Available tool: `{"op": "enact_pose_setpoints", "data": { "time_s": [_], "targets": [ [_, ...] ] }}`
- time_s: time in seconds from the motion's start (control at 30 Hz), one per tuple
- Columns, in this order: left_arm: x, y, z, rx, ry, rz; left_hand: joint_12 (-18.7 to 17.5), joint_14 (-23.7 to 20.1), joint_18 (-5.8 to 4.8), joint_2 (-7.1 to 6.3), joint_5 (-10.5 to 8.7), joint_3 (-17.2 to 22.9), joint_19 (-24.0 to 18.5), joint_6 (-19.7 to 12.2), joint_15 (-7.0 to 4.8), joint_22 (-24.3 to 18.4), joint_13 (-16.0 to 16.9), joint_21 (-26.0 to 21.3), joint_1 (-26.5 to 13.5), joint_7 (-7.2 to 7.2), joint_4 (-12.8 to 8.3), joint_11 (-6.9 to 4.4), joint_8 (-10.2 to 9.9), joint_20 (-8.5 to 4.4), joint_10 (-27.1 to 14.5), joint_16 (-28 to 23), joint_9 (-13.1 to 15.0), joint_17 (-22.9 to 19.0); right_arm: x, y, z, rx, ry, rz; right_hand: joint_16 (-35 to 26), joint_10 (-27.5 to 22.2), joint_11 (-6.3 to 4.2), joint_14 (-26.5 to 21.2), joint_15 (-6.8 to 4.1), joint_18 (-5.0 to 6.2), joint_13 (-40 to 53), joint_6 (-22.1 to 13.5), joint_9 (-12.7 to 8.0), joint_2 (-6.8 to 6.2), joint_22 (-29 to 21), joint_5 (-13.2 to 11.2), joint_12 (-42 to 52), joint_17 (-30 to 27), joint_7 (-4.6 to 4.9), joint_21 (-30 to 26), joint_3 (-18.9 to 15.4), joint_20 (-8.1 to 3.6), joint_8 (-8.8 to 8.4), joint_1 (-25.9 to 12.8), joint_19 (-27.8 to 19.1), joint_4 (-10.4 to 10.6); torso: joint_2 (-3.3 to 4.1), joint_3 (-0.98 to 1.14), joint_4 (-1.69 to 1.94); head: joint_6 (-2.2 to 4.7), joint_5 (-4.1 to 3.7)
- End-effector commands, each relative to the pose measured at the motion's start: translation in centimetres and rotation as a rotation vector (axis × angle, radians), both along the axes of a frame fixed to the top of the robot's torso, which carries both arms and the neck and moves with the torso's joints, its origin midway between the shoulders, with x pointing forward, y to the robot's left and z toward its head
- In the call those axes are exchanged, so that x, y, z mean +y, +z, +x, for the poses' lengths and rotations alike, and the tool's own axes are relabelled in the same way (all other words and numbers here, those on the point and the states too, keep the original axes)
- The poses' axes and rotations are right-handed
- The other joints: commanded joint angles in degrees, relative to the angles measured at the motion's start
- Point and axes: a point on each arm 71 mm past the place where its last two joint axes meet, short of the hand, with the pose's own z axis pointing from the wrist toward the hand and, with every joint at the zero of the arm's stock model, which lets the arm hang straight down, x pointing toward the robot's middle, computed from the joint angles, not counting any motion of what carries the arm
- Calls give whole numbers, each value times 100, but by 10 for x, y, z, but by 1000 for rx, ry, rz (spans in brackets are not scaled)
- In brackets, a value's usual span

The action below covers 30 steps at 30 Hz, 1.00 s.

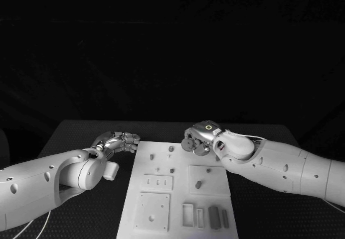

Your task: Assemble the parts on the task board

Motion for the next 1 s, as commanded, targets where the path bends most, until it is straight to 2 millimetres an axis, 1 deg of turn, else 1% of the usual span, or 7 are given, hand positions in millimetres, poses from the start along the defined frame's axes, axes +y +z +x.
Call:
{"op": "enact_pose_setpoints", "data": {
  "time_s": [0.03, 0.13, 0.33, 0.5, 0.63, 0.87, 1.0],
  "targets": [
    [-1, 2, 0, -9, -6, 1, -20, 44, 90, 13, -24, 32, -31, -43, 13, 101, 5, 24, -49, 14, -12, -5, -12, -7, -41, -21, 6, 8, 11, 6, -5, -87, 18, -21, 27, 16, -44, 34, -24, 152, -18, 652, 9, -46, 63, -9, 26, 0, 100, 29, 43, -11, -12, -22, 31, 10, -4, -1, 8, 0, 26],
    [0, 1, 0, -9, -3, 2, -21, 45, 90, 13, -24, 32, -31, -43, 13, 101, 5, 25, -49, 14, -13, -6, -12, -7, -42, -22, 6, 10, 23, 8, -10, -95, 45, -15, 26, 32, -45, 49, -25, 152, -41, 643, 7, -53, 59, -8, 32, -1, 100, 33, 47, -19, -19, -53, 42, 23, -4, 1, 19, -7, 30],
    [-2, 2, 0, -11, -7, -2, -22, 46, 90, 11, -25, 32, -31, -44, 13, 101, 6, 26, -51, 13, -14, -6, -13, -7, -44, -23, 6, 12, 44, 6, -11, -107, 69, -15, 26, 45, -46, 63, -26, 152, -62, 639, 6, -57, 57, -9, 39, -2, 99, 38, 34, -26, -23, -88, 49, 18, 2, 1, 2, 14, 49],
    [-4, 2, 0, -15, -12, -6, -24, 47, 89, 9, -27, 29, -31, -46, 14, 101, 7, 28, -61, 13, -11, -4, -14, -6, -47, -26, 7, 16, 55, -2, -12, -101, 71, -9, 25, 49, -45, 69, -25, 152, -72, 636, 6, -55, 56, -8, 42, -2, 100, 39, 33, -29, -25, -106, 51, 21, -3, -2, 31, 15, 51],
    [-3, 2, 0, -11, -7, -11, -25, 47, 89, 12, -27, 29, -30, -46, 14, 101, 7, 29, -64, 12, -10, -5, -14, -6, -48, -27, 8, 18, 66, -13, -14, -84, 82, -12, 24, 51, -46, 71, -26, 152, -79, 633, 5, -55, 54, -8, 43, -3, 99, 39, 39, -32, -28, -106, 53, 18, -1, 2, 15, 17, 76],
    [-6, 1, 1, -7, -9, -15, -25, 48, 87, 11, -30, 24, -31, -46, 15, 100, 9, 30, -79, 10, -6, -7, -14, -5, -49, -31, 9, 22, 80, -26, -18, -59, 100, -22, 22, 54, -47, 76, -28, 152, -88, 630, 5, -56, 52, -8, 45, -4, 99, 39, 53, -37, -30, -103, 56, 12, 4, 11, 19, 8, 107],
    [-6, 1, 1, -7, -11, -16, -25, 48, 88, 11, -31, 24, -31, -46, 15, 100, 9, 30, -80, 9, -6, -8, -15, -5, -49, -31, 9, 23, 82, -30, -18, -50, 103, -31, 21, 54, -46, 77, -28, 152, -92, 627, 4, -57, 51, -8, 45, -4, 99, 39, 55, -38, -32, -105, 57, 9, 2, 1, 7, 15, 118]
  ]
}}
